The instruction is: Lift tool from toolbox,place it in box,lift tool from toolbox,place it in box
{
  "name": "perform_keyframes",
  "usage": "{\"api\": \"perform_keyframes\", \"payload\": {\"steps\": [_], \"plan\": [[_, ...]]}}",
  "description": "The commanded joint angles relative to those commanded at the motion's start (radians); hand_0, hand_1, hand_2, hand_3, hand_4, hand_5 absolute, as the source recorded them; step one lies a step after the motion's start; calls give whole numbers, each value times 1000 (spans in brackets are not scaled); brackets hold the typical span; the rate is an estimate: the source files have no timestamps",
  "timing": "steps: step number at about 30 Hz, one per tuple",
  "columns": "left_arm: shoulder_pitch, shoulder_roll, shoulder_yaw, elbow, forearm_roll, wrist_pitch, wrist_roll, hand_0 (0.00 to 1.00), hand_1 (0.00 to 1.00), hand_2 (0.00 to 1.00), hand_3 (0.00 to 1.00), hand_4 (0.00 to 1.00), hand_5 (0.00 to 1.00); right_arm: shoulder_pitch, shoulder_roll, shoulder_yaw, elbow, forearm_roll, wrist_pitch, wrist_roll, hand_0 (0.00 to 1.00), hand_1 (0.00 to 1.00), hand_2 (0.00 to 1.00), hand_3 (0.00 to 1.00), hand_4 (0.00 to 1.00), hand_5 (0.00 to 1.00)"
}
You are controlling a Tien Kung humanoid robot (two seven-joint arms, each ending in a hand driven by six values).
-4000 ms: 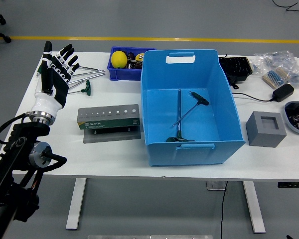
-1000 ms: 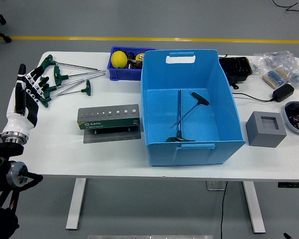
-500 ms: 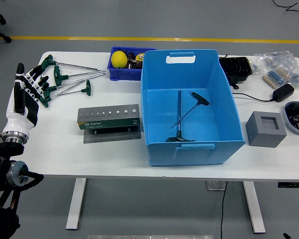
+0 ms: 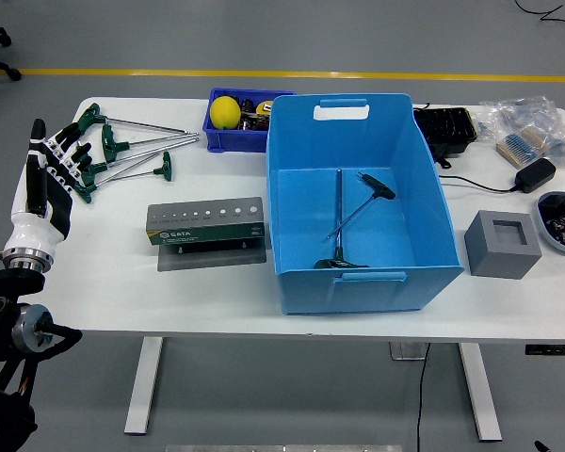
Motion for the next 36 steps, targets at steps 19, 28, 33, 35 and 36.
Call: {"api": "perform_keyframes", "payload": {"steps": [19, 28, 33, 35, 36], "plan": [[4, 7, 12, 1, 4, 1, -2, 876, 877, 914, 816, 911, 998, -8, 3, 18, 3, -32, -2, -9, 715, 695, 765, 677, 924, 803], [2, 9, 17, 0, 6, 1, -3, 876, 877, 914, 815, 911, 998, -5, 3, 9, 4, -19, -1, -5, 715, 695, 763, 677, 924, 803], [1, 8, 21, 1, 7, 0, -2, 876, 877, 914, 815, 911, 998, -2, 2, 0, 4, -7, 0, -2, 715, 695, 763, 677, 924, 803], [-1, 7, 21, 0, 9, 0, -2, 876, 877, 914, 816, 911, 998, -2, 2, -2, 4, -4, 0, 0, 716, 695, 763, 678, 924, 801], [-1, 7, 21, 0, 9, 0, -3, 876, 877, 914, 816, 911, 998, -2, 2, -4, 4, 0, 0, 0, 716, 695, 763, 678, 924, 801]]}}
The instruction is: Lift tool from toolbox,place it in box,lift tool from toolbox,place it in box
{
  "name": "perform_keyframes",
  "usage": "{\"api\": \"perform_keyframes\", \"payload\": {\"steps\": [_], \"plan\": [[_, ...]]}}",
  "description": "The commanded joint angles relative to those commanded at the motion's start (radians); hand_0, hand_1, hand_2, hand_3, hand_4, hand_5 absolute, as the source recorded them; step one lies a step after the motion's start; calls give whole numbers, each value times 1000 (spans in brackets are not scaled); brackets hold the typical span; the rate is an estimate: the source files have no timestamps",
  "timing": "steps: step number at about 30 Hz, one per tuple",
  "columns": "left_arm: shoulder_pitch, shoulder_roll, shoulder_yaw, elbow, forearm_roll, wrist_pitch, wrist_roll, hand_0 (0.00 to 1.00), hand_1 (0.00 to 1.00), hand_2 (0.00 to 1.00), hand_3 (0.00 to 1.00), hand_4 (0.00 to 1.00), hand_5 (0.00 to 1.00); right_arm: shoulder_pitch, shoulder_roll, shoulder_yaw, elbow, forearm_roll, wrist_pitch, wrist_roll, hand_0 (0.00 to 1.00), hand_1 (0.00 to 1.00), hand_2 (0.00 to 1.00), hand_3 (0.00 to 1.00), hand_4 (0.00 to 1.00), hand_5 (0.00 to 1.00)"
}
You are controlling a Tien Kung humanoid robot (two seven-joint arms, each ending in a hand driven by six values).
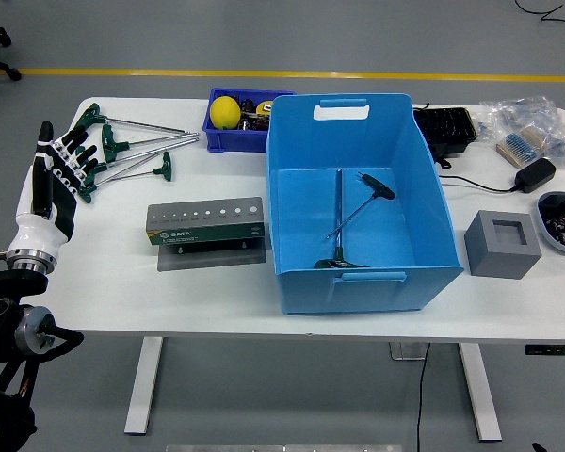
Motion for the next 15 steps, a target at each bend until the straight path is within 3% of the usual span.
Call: {"api": "perform_keyframes", "payload": {"steps": [15], "plan": [[2, -1, -7, 1, 1, 2, 0, 875, 876, 914, 817, 912, 998, 2, 2, -3, 0, 6, -1, 1, 715, 695, 762, 678, 924, 803]]}}
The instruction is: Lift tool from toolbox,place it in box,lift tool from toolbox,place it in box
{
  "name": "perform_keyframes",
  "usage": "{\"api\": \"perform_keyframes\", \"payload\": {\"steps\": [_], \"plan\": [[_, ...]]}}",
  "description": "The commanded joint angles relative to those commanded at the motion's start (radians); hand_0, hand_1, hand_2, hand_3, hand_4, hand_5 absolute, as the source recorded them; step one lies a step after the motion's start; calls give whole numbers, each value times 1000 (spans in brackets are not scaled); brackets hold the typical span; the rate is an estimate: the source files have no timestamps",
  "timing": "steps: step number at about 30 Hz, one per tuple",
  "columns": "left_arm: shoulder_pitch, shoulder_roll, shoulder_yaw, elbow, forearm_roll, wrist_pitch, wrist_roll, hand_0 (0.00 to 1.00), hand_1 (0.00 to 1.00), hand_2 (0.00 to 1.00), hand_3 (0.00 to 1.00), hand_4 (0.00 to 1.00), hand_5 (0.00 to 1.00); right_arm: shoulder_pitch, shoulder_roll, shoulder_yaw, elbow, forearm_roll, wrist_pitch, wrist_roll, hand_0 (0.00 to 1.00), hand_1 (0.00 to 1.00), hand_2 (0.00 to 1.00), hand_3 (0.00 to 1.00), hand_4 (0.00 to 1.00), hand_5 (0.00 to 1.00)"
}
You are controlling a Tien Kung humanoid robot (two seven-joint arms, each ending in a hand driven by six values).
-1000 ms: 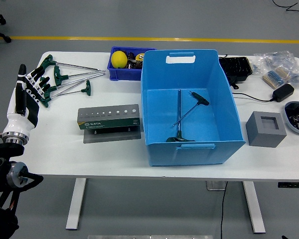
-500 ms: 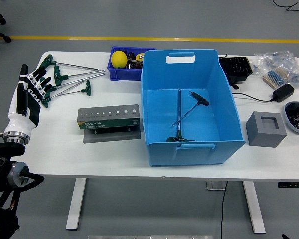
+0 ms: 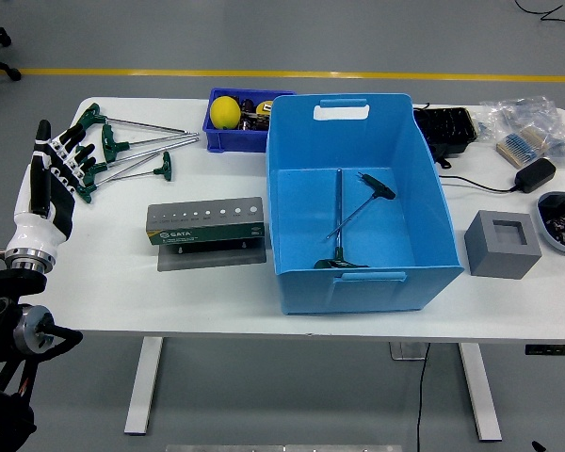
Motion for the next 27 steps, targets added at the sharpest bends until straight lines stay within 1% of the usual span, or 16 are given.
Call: {"api": "perform_keyframes", "payload": {"steps": [27], "plan": [[1, -1, -6, 3, 7, 3, 0, 870, 871, 912, 817, 910, 998, 0, 1, 7, 0, -12, -1, -4, 715, 695, 763, 678, 924, 801]]}}
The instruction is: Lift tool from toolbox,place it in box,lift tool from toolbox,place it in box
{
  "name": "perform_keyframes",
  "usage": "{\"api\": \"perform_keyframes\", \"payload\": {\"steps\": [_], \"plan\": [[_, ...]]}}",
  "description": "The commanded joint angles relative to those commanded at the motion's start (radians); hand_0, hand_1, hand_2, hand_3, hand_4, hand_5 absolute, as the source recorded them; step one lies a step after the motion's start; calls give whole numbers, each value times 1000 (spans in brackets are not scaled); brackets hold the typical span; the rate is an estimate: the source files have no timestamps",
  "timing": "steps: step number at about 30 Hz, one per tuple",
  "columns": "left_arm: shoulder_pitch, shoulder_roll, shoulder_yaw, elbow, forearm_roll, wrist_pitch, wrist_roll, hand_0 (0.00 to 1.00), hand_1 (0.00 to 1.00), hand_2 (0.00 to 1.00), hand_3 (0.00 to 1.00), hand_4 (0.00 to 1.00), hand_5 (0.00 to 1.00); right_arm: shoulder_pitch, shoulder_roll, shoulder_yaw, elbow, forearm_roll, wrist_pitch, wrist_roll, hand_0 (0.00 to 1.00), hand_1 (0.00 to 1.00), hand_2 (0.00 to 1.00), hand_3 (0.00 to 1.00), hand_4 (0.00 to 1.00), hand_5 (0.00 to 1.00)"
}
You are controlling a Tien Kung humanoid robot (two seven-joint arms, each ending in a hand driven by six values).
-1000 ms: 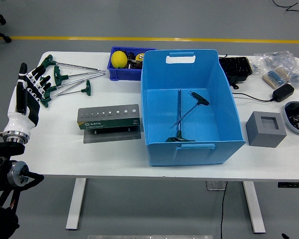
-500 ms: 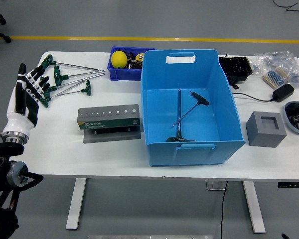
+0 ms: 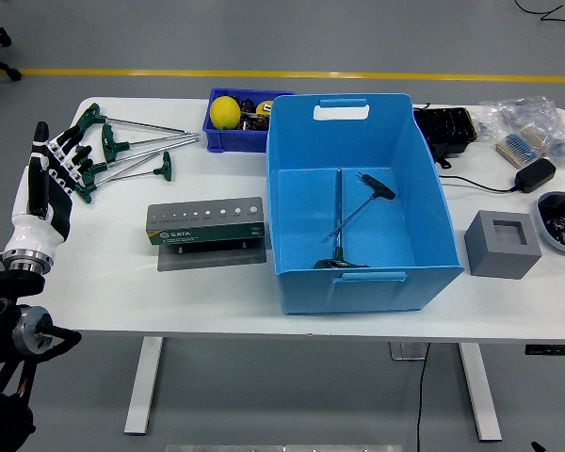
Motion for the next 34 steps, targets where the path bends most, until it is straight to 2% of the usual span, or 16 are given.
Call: {"api": "perform_keyframes", "payload": {"steps": [34], "plan": [[1, 0, 0, 1, -1, 3, -1, 870, 862, 909, 818, 909, 998, 2, -3, 4, 2, -12, -2, -3, 715, 695, 763, 676, 923, 802]]}}
